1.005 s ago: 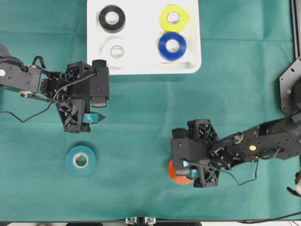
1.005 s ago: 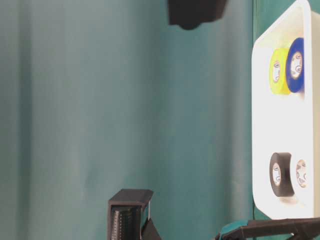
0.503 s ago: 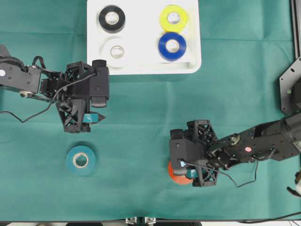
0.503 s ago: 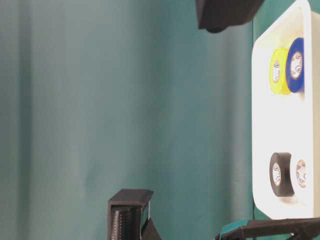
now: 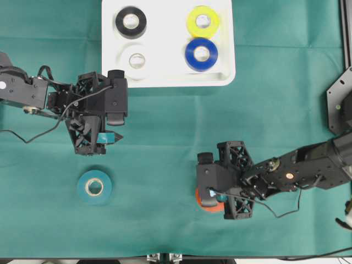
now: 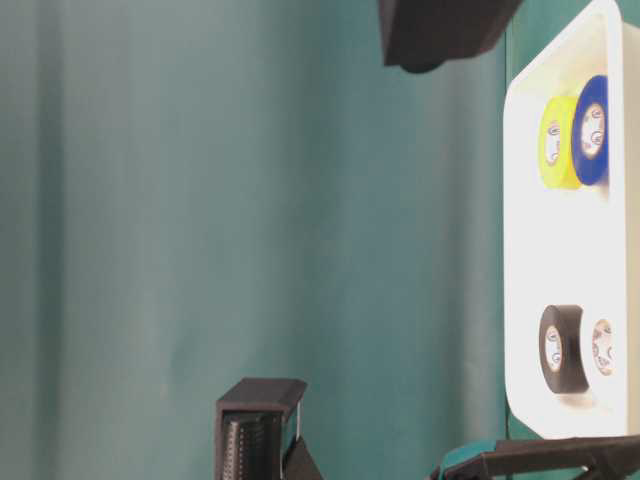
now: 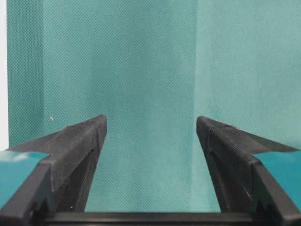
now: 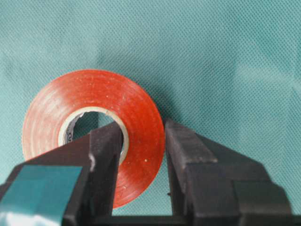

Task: Put the tape alternately from left to right into the white case.
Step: 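Lower the right gripper into the orange roll's hole and grip it, then lift the orange roll and carry it into the tray's top middle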

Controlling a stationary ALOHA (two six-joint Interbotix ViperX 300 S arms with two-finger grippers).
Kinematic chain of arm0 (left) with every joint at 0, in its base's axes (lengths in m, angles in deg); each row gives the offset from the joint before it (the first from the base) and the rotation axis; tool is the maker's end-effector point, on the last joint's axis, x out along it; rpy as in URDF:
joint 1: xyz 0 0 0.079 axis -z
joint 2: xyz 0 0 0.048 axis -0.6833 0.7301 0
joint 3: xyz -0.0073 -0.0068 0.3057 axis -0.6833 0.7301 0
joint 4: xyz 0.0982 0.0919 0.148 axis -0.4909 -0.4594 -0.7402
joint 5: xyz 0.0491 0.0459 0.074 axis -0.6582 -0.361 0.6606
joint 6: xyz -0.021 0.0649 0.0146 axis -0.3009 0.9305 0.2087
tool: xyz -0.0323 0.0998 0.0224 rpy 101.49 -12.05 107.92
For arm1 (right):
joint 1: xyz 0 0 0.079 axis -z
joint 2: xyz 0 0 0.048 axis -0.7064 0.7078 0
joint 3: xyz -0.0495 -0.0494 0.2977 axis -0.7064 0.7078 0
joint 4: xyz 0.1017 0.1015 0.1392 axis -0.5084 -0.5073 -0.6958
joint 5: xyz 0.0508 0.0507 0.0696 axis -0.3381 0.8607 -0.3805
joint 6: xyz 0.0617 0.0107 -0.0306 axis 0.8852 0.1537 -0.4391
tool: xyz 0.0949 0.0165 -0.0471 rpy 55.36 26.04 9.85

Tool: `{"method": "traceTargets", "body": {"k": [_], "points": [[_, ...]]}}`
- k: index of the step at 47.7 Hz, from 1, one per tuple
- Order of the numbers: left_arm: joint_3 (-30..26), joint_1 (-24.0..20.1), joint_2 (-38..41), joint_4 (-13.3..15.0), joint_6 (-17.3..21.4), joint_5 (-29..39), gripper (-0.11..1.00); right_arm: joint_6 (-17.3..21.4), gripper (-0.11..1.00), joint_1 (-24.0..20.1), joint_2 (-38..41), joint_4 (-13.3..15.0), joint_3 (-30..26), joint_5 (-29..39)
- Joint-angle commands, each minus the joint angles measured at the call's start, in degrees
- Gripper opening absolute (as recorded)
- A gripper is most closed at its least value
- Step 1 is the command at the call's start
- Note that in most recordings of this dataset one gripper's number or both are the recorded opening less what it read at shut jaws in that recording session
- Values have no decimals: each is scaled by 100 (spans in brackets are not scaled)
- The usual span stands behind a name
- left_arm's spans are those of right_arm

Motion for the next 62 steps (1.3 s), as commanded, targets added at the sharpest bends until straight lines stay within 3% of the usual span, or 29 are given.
{"method": "traceTargets", "body": {"k": [1, 10, 17, 47, 62], "points": [[-88, 18, -70, -9, -9, -35, 92, -9, 29, -18, -211, 18, -97, -9], [-88, 18, -70, 0, -9, -35, 92, -35, 29, 9, -492, 53, -141, -9], [-97, 18, -70, -9, -9, -35, 92, -62, 29, 220, -765, 413, -149, 97], [-88, 18, -70, 0, -18, -35, 92, -185, 29, 2215, -1072, 1617, -352, 598], [-70, 26, -70, 0, -18, -62, 92, -185, 29, 3217, -1046, 1863, -545, 483]]}}
